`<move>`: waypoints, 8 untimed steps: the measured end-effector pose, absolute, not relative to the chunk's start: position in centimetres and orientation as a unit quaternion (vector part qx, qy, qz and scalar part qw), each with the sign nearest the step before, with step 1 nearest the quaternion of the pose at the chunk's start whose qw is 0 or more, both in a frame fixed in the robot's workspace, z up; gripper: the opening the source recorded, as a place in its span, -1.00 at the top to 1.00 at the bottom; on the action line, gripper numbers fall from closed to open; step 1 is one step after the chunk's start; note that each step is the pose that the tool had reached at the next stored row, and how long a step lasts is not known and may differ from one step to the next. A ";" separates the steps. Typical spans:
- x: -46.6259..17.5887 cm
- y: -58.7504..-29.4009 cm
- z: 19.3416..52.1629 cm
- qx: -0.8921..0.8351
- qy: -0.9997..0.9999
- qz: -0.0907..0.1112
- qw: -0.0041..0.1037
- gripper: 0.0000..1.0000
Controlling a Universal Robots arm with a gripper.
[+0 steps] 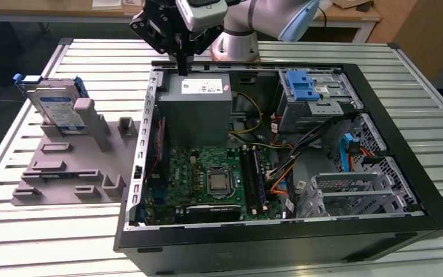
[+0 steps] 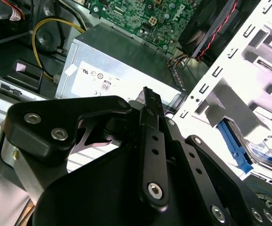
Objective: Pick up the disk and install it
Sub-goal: 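Reach for the disk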
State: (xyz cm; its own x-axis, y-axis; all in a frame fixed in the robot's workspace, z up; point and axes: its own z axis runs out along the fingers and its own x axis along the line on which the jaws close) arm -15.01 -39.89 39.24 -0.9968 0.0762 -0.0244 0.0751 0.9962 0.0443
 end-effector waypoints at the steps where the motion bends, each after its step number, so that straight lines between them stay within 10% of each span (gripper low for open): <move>1: -15.0 -39.9 39.2 0.038 0.999 0.022 0.013 0.79; 8: -15.1 -39.9 39.2 0.038 0.999 0.022 0.013 0.79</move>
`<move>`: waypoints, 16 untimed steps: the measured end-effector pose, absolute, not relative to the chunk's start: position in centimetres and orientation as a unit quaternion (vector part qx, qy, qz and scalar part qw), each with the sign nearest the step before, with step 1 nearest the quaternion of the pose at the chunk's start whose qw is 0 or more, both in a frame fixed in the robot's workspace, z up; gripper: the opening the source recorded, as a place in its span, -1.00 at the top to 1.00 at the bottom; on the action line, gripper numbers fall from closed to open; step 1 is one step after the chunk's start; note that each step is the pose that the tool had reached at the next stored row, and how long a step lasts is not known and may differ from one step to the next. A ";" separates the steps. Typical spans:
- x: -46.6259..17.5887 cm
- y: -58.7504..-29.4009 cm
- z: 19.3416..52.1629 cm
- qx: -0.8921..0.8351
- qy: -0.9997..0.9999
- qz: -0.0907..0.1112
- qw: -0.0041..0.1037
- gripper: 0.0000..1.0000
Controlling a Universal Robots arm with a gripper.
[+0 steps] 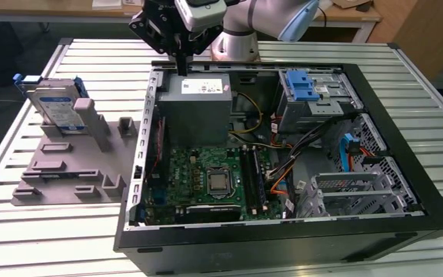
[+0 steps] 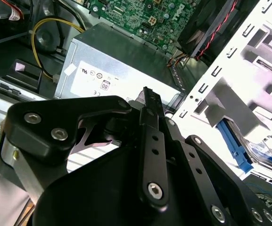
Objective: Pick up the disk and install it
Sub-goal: 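Reach for the disk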
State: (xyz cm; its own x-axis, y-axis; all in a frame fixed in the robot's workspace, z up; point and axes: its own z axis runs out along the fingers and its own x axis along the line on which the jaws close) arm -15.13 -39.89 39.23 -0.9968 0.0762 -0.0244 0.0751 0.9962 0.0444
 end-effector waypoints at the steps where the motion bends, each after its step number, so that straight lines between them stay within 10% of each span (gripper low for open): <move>1: -15.1 -39.9 39.2 0.038 0.999 0.022 0.013 0.79; 16: -15.7 -39.9 39.2 0.038 0.999 0.022 0.013 0.79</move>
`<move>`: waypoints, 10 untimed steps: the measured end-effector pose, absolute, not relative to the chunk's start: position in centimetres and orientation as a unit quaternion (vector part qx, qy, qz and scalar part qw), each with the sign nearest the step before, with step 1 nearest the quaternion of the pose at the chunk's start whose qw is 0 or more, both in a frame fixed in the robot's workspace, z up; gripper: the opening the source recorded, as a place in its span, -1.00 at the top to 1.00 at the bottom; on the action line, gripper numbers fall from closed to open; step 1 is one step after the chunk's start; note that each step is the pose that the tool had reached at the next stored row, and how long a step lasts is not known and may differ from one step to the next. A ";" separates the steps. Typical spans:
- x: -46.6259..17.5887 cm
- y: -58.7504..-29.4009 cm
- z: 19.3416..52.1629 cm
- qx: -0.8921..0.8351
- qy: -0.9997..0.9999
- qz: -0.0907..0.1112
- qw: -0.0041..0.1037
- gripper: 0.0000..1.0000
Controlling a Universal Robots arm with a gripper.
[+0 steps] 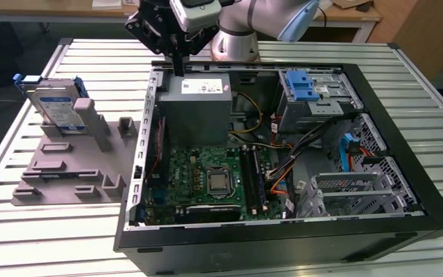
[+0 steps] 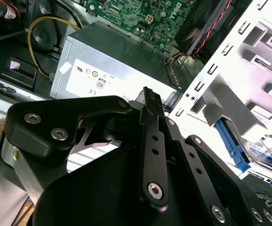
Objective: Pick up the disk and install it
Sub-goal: 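Reach for the disk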
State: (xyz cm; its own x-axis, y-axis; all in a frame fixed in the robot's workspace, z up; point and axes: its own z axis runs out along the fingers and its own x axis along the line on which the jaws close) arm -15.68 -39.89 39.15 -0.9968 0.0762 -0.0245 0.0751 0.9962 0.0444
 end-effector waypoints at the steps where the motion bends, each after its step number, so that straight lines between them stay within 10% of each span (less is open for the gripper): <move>1: -15.7 -39.9 39.2 0.038 0.999 0.022 0.013 0.79; 10: -16.0 -39.9 39.1 0.038 0.999 0.022 0.013 0.79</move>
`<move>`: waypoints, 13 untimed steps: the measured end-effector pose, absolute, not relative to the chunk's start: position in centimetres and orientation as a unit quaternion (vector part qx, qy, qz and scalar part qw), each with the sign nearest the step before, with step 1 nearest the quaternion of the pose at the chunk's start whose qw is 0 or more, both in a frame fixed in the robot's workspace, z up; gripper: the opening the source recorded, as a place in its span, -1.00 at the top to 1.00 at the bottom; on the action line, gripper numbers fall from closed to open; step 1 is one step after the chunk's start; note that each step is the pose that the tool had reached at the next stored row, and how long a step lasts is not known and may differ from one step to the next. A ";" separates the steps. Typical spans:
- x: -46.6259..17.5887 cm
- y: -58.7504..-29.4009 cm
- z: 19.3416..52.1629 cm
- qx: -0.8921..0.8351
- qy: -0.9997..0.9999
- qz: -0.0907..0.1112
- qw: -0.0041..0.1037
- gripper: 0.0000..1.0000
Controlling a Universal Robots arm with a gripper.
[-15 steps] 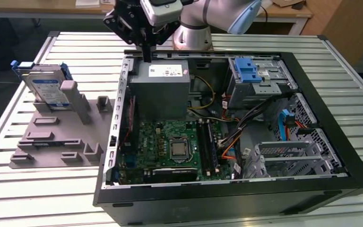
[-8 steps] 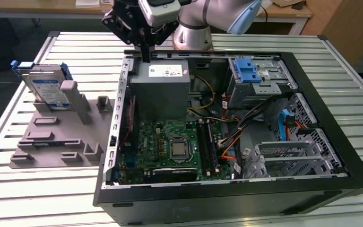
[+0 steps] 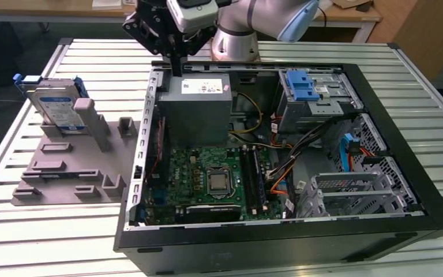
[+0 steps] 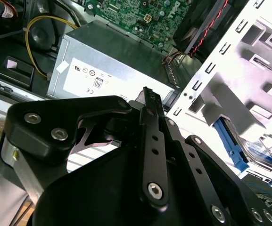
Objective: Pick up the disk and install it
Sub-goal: 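Reach for the disk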
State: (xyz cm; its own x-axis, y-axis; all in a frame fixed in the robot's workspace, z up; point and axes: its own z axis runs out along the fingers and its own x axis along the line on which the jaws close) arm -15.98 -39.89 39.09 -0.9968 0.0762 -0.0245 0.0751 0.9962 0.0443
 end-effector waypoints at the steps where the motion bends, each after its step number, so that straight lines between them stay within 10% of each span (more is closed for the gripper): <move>1: -16.0 -39.9 39.1 0.038 0.999 0.022 0.013 0.79; 13: -16.4 -39.9 39.0 0.038 0.999 0.022 0.013 0.79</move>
